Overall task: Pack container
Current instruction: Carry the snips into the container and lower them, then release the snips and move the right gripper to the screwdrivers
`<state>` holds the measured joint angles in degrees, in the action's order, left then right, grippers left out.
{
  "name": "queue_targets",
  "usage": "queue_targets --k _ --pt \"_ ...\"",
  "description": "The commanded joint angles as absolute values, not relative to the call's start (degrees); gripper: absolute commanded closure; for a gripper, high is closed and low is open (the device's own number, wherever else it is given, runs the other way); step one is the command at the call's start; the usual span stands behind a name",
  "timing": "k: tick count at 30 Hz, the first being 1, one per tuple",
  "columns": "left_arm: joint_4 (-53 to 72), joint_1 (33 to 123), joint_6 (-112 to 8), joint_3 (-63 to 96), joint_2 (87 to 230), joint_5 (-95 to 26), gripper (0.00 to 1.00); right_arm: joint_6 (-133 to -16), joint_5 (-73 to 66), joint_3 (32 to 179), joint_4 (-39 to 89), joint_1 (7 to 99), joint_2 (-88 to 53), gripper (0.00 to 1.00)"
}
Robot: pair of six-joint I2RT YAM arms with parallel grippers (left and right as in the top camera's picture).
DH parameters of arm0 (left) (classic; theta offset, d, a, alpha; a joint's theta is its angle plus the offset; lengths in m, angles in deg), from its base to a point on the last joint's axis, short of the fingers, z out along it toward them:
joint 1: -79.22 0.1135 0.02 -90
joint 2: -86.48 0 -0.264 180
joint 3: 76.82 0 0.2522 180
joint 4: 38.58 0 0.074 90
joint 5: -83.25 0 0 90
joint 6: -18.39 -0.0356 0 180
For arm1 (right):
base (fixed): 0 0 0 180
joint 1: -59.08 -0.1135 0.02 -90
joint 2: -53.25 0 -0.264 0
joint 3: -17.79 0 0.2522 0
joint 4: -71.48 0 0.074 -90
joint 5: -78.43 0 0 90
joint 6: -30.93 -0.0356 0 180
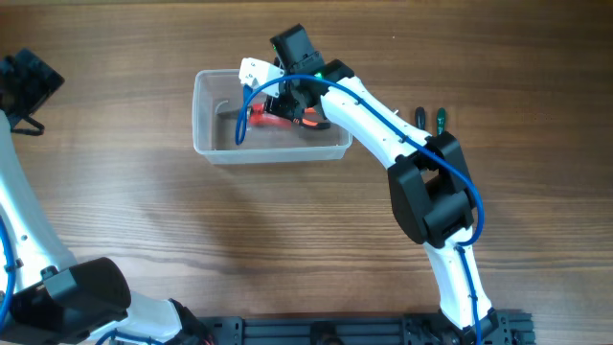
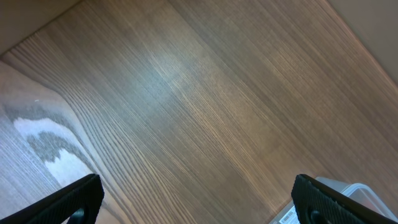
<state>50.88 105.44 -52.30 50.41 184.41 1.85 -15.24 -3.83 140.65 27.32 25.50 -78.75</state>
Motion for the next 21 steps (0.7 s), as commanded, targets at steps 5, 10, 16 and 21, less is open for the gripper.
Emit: queue_targets --k 5,10,16,21 --pt "50.9 105.7 -53.2 50.6 184.5 1.2 0.00 -33.0 -18.1 141.6 25.9 26.2 -64.0 0.26" --pt "50.9 105.7 -53.2 50.6 184.5 1.2 0.00 -38.5 -21.3 141.6 21.9 30.4 -49.3 0.18" --pt "50.9 105.7 -53.2 50.6 184.5 1.2 0.00 -51.3 -20.5 141.6 10.4 43.6 -40.9 0.16" --pt "50.9 105.7 -53.2 50.6 184.5 1.2 0.00 -62.3 -15.7 141.1 -2.0 56.9 -43.8 0.11"
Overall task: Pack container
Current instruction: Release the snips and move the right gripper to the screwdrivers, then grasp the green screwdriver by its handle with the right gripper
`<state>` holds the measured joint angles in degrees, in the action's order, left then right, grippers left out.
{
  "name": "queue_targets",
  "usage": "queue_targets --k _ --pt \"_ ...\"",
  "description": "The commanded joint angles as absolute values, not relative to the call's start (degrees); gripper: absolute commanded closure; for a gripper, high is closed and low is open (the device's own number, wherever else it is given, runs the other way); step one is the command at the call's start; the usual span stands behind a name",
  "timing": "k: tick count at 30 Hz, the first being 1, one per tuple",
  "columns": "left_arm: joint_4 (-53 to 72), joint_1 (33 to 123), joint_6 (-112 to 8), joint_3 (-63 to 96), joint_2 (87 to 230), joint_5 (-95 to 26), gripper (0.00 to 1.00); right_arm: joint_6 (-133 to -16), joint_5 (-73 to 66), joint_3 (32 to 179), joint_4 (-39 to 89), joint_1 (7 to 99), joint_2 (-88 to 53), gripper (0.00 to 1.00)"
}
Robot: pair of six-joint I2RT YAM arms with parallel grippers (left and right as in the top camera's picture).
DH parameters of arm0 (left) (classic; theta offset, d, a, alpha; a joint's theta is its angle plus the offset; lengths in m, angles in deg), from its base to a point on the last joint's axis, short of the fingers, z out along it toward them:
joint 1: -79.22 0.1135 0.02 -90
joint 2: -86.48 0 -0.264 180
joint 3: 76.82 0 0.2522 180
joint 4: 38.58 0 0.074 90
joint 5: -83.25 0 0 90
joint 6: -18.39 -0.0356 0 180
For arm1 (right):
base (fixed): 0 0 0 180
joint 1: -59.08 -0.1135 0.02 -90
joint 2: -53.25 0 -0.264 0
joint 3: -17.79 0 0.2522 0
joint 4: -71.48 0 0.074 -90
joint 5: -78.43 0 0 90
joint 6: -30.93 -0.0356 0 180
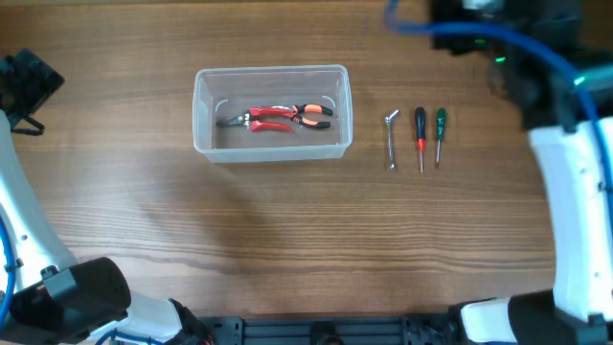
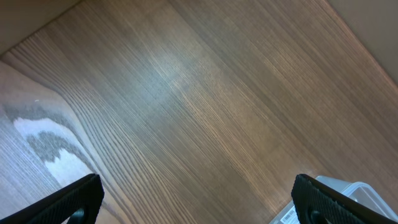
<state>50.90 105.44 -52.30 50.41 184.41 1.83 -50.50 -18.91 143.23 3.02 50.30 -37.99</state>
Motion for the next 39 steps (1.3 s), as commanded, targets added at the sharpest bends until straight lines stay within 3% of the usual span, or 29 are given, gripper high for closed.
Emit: queue_targets --k 1,5,13,17,27,39 --pt "50.9 105.7 -53.2 50.6 184.5 1.2 0.00 -64.2 -13.8 140.8 -3.8 58.9 -44.8 0.11" --pt "50.9 105.7 -53.2 50.6 184.5 1.2 0.00 -66.9 -5.5 138.7 -6.6 63.2 -50.9 0.18" --pt "50.9 105.7 -53.2 50.6 184.5 1.2 0.00 -66.5 -6.6 136.8 -7.5 63.3 -65.7 0.27" --pt "50.9 105.7 -53.2 50.6 184.5 1.2 0.00 -66.5 -7.8 136.8 -8.4 63.3 -71.8 0.43" --pt "50.9 105.7 -53.2 50.6 184.5 1.2 0.00 -63.6 -10.3 136.8 -8.3 63.2 -78.2 0.51" --pt "50.9 105.7 -53.2 50.6 184.5 1.2 0.00 -65.0 -10.3 131.3 -2.3 63.2 -78.6 0.52"
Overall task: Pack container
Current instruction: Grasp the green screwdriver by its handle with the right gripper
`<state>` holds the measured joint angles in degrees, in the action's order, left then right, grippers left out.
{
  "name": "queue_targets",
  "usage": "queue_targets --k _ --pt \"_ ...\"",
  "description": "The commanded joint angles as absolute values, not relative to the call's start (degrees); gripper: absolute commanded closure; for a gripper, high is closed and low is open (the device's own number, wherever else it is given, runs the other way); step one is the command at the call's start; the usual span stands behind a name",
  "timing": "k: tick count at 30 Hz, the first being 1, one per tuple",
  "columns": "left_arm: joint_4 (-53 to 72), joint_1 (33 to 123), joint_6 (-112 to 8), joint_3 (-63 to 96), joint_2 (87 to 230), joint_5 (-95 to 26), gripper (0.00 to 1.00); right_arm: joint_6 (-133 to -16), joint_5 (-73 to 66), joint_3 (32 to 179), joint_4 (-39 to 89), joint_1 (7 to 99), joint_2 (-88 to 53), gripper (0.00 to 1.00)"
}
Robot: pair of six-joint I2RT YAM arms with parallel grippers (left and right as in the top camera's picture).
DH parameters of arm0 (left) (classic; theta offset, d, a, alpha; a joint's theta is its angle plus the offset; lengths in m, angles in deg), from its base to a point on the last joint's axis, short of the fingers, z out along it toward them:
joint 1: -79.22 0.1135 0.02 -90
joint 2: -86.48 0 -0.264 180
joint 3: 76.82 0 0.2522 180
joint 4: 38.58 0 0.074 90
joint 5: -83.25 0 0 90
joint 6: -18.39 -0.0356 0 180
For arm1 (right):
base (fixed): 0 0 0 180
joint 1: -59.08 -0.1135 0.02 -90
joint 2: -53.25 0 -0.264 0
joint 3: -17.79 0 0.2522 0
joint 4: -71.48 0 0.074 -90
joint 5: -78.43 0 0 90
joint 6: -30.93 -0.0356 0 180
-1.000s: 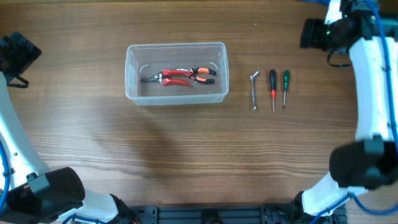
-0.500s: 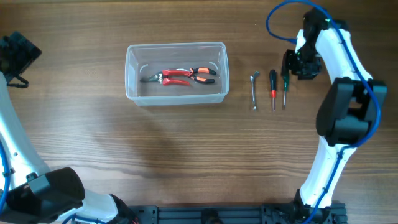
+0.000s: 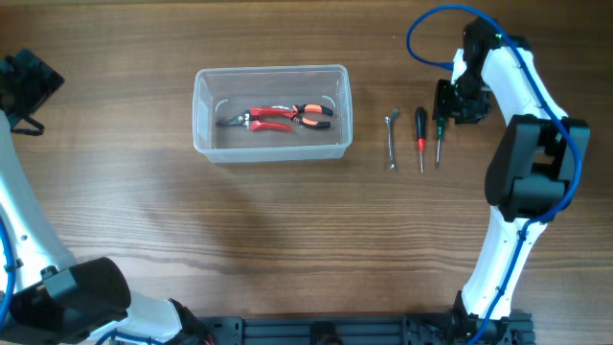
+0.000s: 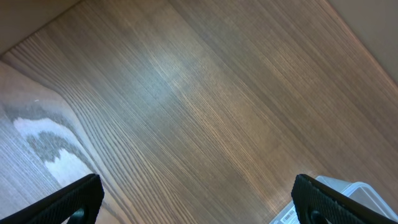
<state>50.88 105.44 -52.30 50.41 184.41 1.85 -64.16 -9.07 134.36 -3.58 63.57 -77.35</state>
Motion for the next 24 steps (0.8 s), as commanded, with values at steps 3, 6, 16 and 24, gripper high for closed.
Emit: queue_targets --k 3,6,16,24 --pt "50.9 105.7 -53.2 50.6 184.5 1.2 0.00 -66.7 -10.3 128.8 -0.6 63.2 -78.6 0.51" --pt "50.9 105.7 -53.2 50.6 184.5 1.2 0.00 -67.2 -10.3 127.4 0.1 63.2 -78.6 0.52" --pt "50.9 105.7 -53.2 50.6 184.5 1.2 0.00 -67.0 -10.3 127.2 0.2 63.2 -78.6 0.57" --pt "50.9 105.7 -53.2 50.6 184.5 1.2 0.00 -67.0 -9.9 127.2 -0.4 63.2 -78.5 0.75"
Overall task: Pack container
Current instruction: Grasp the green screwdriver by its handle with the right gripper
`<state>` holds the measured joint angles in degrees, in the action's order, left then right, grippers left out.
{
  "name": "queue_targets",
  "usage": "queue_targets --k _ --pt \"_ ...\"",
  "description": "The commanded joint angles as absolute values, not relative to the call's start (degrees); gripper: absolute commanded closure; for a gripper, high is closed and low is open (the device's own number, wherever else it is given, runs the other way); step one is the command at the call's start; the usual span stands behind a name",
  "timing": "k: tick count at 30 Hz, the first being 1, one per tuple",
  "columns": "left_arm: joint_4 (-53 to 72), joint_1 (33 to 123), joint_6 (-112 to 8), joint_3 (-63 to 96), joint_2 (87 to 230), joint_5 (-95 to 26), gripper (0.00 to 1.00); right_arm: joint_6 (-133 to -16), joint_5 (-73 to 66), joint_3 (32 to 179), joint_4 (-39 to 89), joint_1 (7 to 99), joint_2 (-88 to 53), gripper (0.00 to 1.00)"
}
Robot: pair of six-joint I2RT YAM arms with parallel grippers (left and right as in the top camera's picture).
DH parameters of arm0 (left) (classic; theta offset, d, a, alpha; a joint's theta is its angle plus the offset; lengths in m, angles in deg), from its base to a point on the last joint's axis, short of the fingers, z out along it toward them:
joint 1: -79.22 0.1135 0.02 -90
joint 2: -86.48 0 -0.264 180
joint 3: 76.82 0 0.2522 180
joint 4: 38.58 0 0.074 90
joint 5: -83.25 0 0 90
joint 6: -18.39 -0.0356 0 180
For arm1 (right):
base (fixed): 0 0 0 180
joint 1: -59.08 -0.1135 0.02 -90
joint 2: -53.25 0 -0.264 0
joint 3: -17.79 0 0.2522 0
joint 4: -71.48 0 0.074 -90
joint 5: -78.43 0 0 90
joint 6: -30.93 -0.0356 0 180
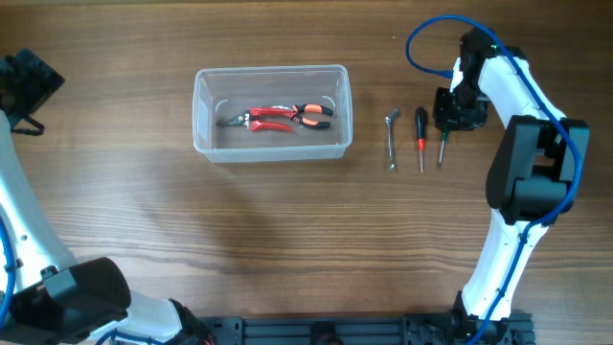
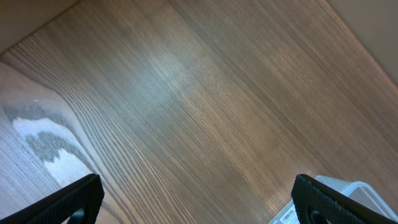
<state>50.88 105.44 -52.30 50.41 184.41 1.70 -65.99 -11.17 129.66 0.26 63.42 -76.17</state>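
The clear plastic container [image 1: 271, 144] stands left of centre on the table and holds red pliers [image 1: 259, 118] and orange pliers [image 1: 311, 113]. To its right lie an Allen key [image 1: 391, 140], a red-handled screwdriver [image 1: 420, 134] and a green screwdriver, of which only the shaft [image 1: 442, 149] shows. My right gripper [image 1: 450, 110] is down over the green screwdriver's handle and hides it; how its jaws stand is not visible. At the far left edge my left gripper [image 1: 27, 84] stays raised and open [image 2: 198, 208] over bare wood, holding nothing.
In the left wrist view a corner of the container [image 2: 351, 198] shows at the lower right. The right arm's blue cable [image 1: 426, 34] loops above the tools. Bare wooden table [image 1: 287, 240] spreads in front of the container.
My right gripper has shifted slightly left and down, from beside the green screwdriver's handle to on top of it. The screwdriver's shaft has tilted a little. The left arm is unchanged.
My right gripper was first inside the container at the pliers. Then it was gone from the container, the arm lifted at the right, with both pliers left lying inside. Later it stood by the green screwdriver's handle, and now it covers that handle.
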Motion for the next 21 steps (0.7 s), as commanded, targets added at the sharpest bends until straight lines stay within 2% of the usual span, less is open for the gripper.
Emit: queue_targets --k 1,2,3,15,21 --pt "50.9 105.7 -53.2 50.6 184.5 1.2 0.00 -66.9 -9.6 127.2 -0.6 63.2 -78.5 0.85" --pt "50.9 105.7 -53.2 50.6 184.5 1.2 0.00 -66.9 -9.5 127.2 -0.7 63.2 -78.5 0.91" --pt "50.9 105.7 -53.2 50.6 184.5 1.2 0.00 -66.8 -9.1 127.2 -0.9 63.2 -78.5 0.93" --pt "50.9 105.7 -53.2 50.6 184.5 1.2 0.00 -66.7 -8.9 127.3 -2.0 63.2 -77.6 0.96" --pt "50.9 105.7 -53.2 50.6 184.5 1.2 0.00 -66.7 -8.8 129.1 -2.6 63.2 -72.0 0.96"
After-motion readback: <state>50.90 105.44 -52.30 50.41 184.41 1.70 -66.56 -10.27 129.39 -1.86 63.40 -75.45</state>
